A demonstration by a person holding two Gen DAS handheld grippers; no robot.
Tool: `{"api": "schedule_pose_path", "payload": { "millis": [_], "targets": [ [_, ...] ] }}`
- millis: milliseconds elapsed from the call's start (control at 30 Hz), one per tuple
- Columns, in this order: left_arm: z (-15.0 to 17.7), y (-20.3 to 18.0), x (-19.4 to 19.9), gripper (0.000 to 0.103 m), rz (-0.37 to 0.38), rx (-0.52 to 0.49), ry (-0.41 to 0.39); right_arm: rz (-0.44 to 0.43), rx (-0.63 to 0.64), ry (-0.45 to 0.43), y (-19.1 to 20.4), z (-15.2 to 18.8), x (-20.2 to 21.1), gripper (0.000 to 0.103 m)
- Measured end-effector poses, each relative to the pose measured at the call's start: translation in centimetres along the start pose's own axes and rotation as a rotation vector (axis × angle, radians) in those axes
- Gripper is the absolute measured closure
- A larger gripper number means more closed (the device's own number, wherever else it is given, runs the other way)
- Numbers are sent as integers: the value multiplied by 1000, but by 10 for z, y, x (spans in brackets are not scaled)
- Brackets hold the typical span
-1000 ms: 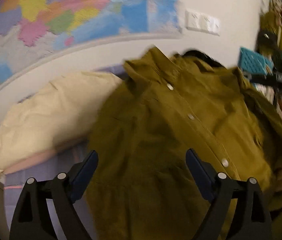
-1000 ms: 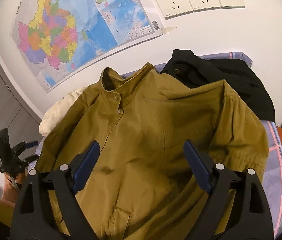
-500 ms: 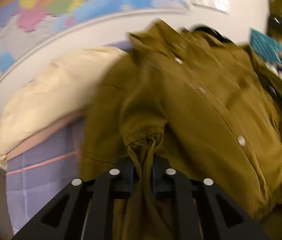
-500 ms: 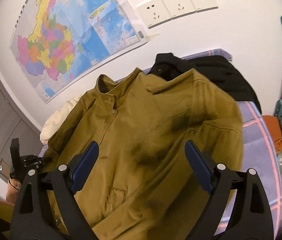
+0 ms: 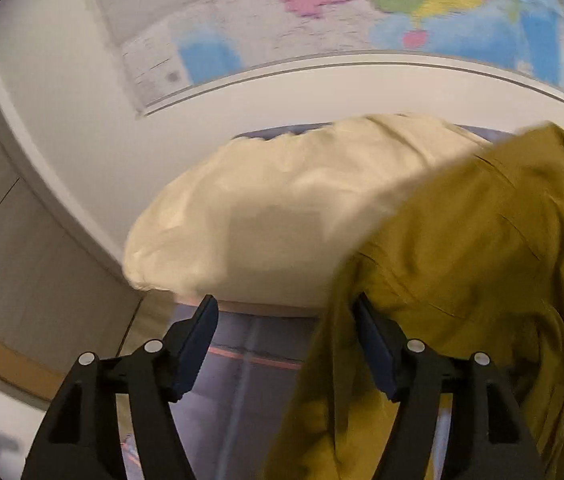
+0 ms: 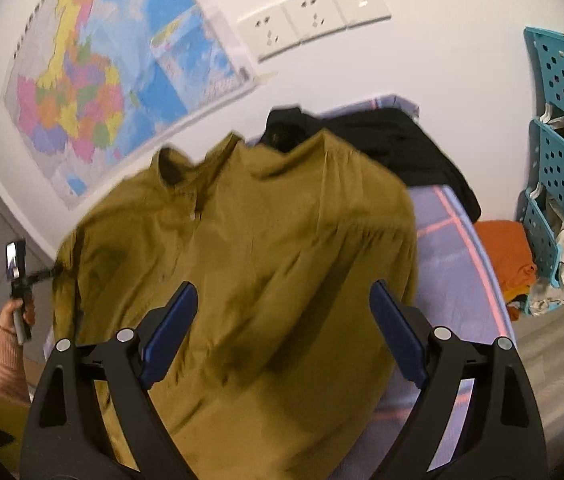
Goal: Fold large clothes
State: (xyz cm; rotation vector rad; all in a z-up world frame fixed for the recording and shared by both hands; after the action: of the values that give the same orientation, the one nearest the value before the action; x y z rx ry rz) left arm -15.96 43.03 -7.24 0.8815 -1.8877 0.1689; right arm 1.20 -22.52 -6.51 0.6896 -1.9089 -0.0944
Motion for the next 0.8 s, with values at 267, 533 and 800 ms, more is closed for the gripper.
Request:
{"api": "schedule_pose_path", "payload": {
  "millis": [267,533,800],
  "targets": [
    [0,-78,112,23,339,-199,-320,87,172,142,32,48,-26,14],
    [14,-229,122,24,512,-543,-277,-66,123,73,40,21,-3,93],
    [-9,-386,70,56,606,-724,-119,-394,213,-126,128,-37,75,95]
  ]
}}
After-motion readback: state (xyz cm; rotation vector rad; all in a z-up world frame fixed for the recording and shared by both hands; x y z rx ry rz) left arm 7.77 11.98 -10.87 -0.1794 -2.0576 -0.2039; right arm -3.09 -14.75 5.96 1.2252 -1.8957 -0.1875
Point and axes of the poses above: each gripper's, at about its wrist camera, not at the fingertips, and x roughly against the way its jaws point, y to its left, z to its underside, the point moved 10 cm from there along -x, roughly the way its jaws point, and after that the axes turned 12 degrees about y, right-handed, at the moved point
